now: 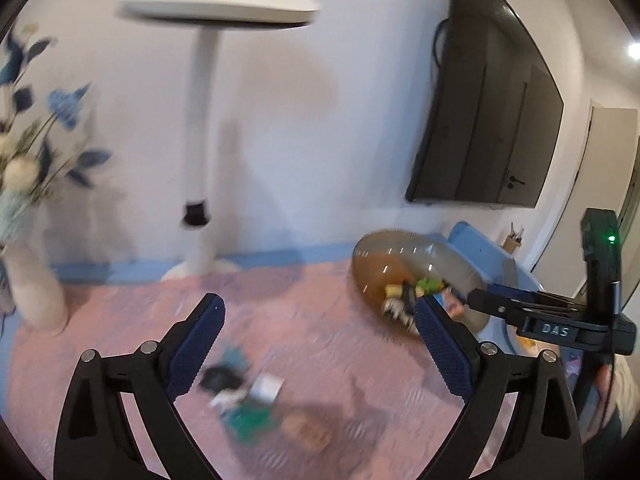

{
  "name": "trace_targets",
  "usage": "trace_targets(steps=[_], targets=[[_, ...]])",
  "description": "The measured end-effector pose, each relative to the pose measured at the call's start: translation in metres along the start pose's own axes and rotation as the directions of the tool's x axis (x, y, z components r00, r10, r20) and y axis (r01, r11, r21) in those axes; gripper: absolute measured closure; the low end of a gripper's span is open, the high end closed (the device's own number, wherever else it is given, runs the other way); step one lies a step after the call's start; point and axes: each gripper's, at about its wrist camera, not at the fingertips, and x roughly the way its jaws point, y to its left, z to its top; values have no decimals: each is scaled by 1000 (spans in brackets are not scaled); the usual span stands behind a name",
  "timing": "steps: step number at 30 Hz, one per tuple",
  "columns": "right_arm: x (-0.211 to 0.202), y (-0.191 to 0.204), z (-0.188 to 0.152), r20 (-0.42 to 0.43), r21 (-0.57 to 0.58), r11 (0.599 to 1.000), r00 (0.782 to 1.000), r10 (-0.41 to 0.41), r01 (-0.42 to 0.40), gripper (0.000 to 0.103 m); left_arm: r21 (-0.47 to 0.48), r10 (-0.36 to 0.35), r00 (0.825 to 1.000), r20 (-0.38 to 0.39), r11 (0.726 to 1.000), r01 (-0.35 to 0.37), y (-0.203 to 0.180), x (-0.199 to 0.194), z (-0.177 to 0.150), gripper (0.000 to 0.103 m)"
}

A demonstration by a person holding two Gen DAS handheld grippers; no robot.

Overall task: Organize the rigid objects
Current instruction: 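Move both open tools back over the remaining items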

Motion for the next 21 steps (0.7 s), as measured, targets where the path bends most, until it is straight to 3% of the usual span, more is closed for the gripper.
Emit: trace_targets(steps=[4, 8, 16, 18, 21], targets=[[26, 32, -27, -67, -26, 998, 996, 61, -63, 43, -33, 99, 994, -34, 994, -100, 36, -11, -36, 5], [67, 49, -64, -149, -38, 996, 986, 74, -81, 43, -85, 205, 969, -142, 972, -218, 82, 7, -86, 3], [114, 56, -108, -198, -78, 991, 976, 94, -111, 43, -205, 239, 934, -265, 933, -297, 141, 48, -132, 4], [116, 54, -108, -208, -70, 992, 974, 88, -104, 43, -220, 209, 946, -249, 939, -265, 142, 46, -130, 3], [116, 54, -108, -195, -71, 992, 977, 84, -100, 38, -214, 215, 949, -232, 940, -265, 139, 45, -128, 3]])
